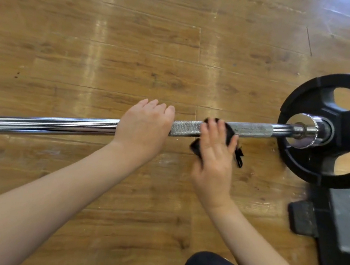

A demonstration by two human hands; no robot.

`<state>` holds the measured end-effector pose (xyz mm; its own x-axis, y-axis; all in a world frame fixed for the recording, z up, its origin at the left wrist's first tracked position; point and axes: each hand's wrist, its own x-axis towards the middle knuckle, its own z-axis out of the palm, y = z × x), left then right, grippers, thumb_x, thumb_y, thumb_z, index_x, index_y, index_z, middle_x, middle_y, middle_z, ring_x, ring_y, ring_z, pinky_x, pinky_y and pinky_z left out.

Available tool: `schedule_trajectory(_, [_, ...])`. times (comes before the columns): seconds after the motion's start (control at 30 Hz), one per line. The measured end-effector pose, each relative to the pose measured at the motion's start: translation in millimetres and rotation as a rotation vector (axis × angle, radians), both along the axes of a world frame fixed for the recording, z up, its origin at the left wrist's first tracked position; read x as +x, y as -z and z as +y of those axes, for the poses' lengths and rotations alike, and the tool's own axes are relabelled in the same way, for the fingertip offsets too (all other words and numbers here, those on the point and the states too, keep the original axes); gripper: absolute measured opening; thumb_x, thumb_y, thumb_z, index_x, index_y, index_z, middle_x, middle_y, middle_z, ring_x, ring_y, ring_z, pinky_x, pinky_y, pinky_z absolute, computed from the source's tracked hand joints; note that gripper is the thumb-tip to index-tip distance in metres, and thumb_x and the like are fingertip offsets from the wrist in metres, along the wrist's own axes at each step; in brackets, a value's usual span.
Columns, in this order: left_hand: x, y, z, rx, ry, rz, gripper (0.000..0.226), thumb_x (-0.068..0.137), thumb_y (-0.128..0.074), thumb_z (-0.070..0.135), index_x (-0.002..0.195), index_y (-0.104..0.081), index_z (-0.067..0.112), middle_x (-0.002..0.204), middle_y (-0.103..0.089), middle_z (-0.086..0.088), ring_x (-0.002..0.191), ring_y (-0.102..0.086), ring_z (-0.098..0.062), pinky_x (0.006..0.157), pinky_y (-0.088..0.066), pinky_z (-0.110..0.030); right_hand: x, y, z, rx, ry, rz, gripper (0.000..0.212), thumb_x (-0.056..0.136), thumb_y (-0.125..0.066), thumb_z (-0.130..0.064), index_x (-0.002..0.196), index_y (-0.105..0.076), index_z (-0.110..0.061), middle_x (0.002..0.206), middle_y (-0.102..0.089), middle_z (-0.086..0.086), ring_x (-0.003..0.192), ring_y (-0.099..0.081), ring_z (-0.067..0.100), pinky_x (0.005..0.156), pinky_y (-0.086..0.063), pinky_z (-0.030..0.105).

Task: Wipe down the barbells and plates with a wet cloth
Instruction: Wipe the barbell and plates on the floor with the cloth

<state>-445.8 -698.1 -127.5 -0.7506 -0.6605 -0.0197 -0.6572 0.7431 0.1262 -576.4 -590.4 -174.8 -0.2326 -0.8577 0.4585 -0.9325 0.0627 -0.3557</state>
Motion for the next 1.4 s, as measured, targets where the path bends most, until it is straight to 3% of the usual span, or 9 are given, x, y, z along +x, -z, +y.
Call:
schedule_trajectory(0.2, [-12.2,8.2,4.7,-0.234,-0.068,-0.061,0.046,0.092,-0.034,0.009,0.136,-0.047,0.002,0.123,-0.062,-0.017,0.116,-0.058,-0.031,0.101,-0.04,-0.05,-9.2,-10.9,0.4,0.035,-0.082,0.09,0.058,0.079,-0.045,-0.001,0.136,-0.039,-0.011,0.141,-0.041,0.006,0.134,-0.036,0.02,0.115,0.0,0.05])
schedule_trajectory(0.27, [-27.5,1.3,13.9,-0.118,-0.1,-0.134,0.048,0.089,-0.031,0.011,0.131,-0.053,0.002,0.119,-0.064,-0.017,0.114,-0.06,-0.03,0.102,-0.04,-0.048,-6.0,-12.6,0.0,0.034,-0.068,0.06,0.06,0.076,-0.045,0.001,0.135,-0.041,-0.009,0.14,-0.043,0.007,0.134,-0.036,0.021,0.115,0.002,0.049])
schedule_trajectory(0.4, [-39.8,-12.1,13.5,0.027,-0.124,-0.169,0.043,0.078,-0.026,0.005,0.08,-0.068,0.006,0.075,-0.069,-0.014,0.078,-0.067,-0.03,0.094,-0.049,-0.039,-9.3,-17.1,1.0,0.038,-0.072,0.052,0.06,0.074,-0.048,0.004,0.133,-0.049,-0.007,0.139,-0.045,0.006,0.133,-0.038,0.019,0.115,0.003,0.05])
schedule_trajectory(0.5, [-38.5,-18.8,7.6,0.098,-0.08,-0.221,0.027,0.088,-0.037,0.002,0.103,-0.059,0.008,0.103,-0.066,-0.015,0.104,-0.059,-0.031,0.11,-0.026,-0.037,-21.5,-22.6,1.8,0.057,-0.006,0.031,0.053,0.079,-0.043,-0.003,0.131,-0.053,-0.006,0.138,-0.046,0.006,0.132,-0.038,0.015,0.114,0.004,0.051])
schedule_trajectory(0.63, [-44.9,-29.3,-6.9,0.304,-0.126,-0.219,0.022,0.088,-0.051,0.008,0.107,-0.058,0.014,0.11,-0.062,-0.007,0.088,-0.054,-0.026,0.073,-0.038,-0.031,-39.2,-21.5,5.6,0.092,0.104,0.022,0.053,0.079,-0.039,-0.004,0.13,-0.053,-0.001,0.138,-0.049,0.011,0.133,-0.039,0.02,0.114,0.005,0.052])
schedule_trajectory(0.77, [-39.3,-14.7,0.8,0.157,-0.095,-0.194,0.039,0.09,-0.046,0.014,0.129,-0.045,0.013,0.133,-0.052,-0.009,0.128,-0.044,-0.028,0.111,-0.022,-0.043,-12.5,-19.3,-2.3,0.053,0.085,0.059,0.055,0.075,-0.039,-0.001,0.127,-0.054,0.003,0.134,-0.052,0.019,0.132,-0.038,0.027,0.113,-0.003,0.052])
schedule_trajectory(0.9, [-19.1,-10.2,11.5,-0.089,-0.188,-0.128,0.058,0.087,-0.023,0.018,0.141,-0.04,0.006,0.144,-0.044,-0.013,0.136,-0.036,-0.03,0.113,-0.022,-0.045,21.7,-18.0,-9.2,0.041,-0.066,0.071,0.054,0.076,-0.04,0.001,0.129,-0.052,0.0,0.135,-0.051,0.015,0.131,-0.037,0.025,0.115,-0.006,0.048])
schedule_trajectory(1.1, [-13.6,-15.3,4.6,0.028,-0.189,-0.21,0.061,0.093,-0.03,0.01,0.149,-0.008,0.003,0.157,-0.011,-0.016,0.145,-0.005,-0.033,0.116,0.0,-0.042,-37.0,-12.1,7.2,0.082,0.084,0.111,0.059,0.077,-0.04,0.001,0.136,-0.043,-0.007,0.142,-0.045,0.012,0.135,-0.034,0.024,0.114,0.002,0.052])
schedule_trajectory(1.4, [-16.2,-10.9,-8.3,0.123,-0.065,-0.151,0.04,0.095,-0.039,0.018,0.134,-0.044,0.012,0.145,-0.04,-0.007,0.143,-0.02,-0.025,0.115,-0.013,-0.036,24.0,-10.7,-12.6,0.032,-0.132,0.107,0.053,0.081,-0.037,0.004,0.133,-0.044,-0.005,0.136,-0.051,0.013,0.131,-0.038,0.023,0.112,-0.011,0.053])
